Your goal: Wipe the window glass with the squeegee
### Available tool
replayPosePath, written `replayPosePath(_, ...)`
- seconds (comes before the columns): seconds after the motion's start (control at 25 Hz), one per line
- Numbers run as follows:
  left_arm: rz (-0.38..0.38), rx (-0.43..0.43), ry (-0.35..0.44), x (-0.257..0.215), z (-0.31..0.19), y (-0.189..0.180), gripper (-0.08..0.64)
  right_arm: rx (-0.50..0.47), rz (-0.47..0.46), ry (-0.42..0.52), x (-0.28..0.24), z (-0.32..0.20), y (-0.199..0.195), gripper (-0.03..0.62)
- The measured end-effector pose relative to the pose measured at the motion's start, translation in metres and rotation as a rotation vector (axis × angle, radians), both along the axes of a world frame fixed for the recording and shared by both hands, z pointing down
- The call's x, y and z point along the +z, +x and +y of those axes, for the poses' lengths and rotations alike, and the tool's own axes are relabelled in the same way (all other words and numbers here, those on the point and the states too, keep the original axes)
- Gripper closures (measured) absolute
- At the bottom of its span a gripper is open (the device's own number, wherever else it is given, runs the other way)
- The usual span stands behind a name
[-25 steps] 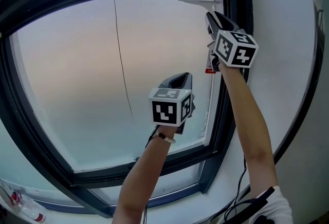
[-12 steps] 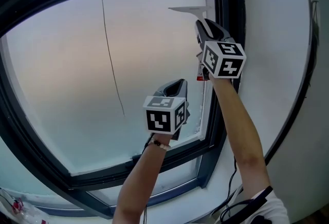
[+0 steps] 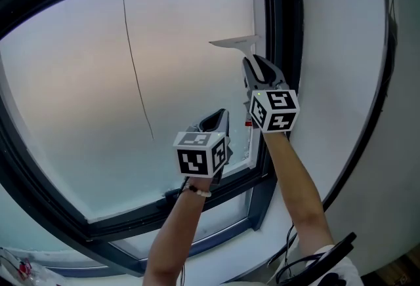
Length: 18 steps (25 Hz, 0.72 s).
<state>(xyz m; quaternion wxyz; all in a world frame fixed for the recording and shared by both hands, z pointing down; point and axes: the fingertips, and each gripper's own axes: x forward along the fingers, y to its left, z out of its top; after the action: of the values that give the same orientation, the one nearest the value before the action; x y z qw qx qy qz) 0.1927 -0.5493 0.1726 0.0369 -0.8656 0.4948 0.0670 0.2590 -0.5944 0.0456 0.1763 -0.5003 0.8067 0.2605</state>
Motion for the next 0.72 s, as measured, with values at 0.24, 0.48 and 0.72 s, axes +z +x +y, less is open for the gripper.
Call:
replayPosePath(0.24, -0.002, -0.029, -0.022, 0.03, 0.005, -0.003, 0.561, 0.03, 0.041, -0.054, 0.07, 0.002, 0.003, 0.503)
replayPosePath(0.48, 0.045, -0.02, -0.095, 0.078, 0.017, -0.003, 0.561, 0.024, 0.05, -0.14, 0.139, 0.005, 0.005, 0.503)
replayPosePath(0.72, 0.073, -0.033, -0.182, 0.136, 0.023, -0.004, 0.561, 0.025, 0.067, -0.227, 0.212, 0.005, 0.009, 0.503)
